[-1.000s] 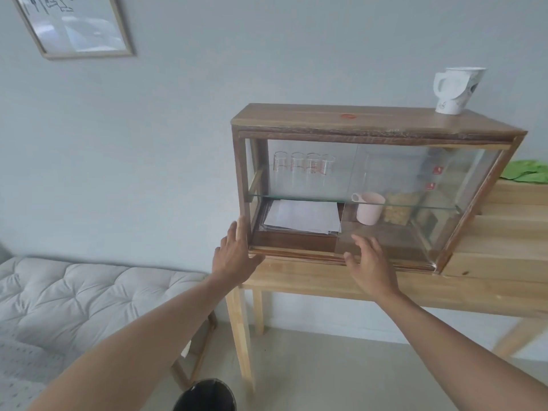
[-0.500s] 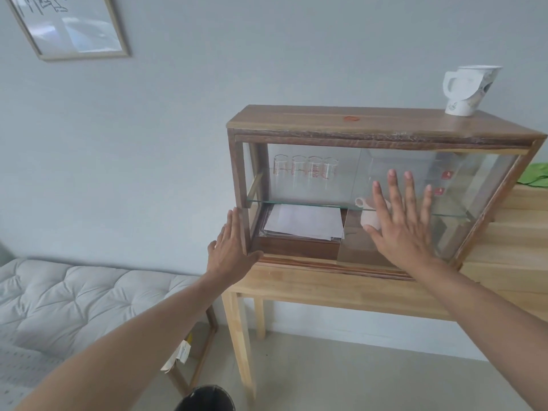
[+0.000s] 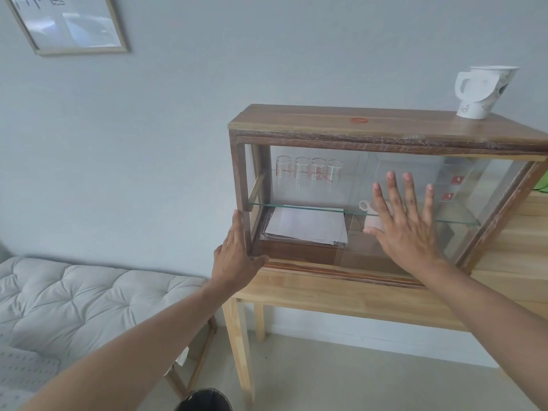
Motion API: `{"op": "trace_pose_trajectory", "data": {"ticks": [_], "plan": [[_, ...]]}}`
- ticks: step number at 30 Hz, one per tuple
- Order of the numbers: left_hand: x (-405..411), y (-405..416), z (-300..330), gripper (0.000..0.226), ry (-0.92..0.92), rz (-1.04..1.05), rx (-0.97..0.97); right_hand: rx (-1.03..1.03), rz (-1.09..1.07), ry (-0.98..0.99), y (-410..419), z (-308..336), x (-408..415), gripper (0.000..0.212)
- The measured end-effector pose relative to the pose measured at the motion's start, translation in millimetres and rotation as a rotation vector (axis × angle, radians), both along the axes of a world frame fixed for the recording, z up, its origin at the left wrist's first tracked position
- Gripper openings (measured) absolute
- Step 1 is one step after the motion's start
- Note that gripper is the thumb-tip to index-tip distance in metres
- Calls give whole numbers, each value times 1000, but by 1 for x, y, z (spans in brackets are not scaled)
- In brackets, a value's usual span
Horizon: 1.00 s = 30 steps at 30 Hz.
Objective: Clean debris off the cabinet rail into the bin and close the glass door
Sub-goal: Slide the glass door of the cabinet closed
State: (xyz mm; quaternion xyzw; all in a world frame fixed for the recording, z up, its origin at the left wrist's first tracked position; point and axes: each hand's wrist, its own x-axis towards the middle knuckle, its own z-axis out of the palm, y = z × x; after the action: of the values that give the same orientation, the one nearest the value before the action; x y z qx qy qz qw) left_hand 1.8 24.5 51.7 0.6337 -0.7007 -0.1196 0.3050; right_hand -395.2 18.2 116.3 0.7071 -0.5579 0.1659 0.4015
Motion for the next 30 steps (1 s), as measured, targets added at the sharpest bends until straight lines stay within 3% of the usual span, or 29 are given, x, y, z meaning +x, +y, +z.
{"op": "trace_pose_trajectory", "data": {"ticks": [14, 30], "plan": [[2, 1, 1, 139, 16, -12, 0, -8, 72, -5, -21, 0, 85, 122], [-2, 0, -4, 139, 84, -10, -4, -8, 88, -16, -29, -1, 116, 122]]}}
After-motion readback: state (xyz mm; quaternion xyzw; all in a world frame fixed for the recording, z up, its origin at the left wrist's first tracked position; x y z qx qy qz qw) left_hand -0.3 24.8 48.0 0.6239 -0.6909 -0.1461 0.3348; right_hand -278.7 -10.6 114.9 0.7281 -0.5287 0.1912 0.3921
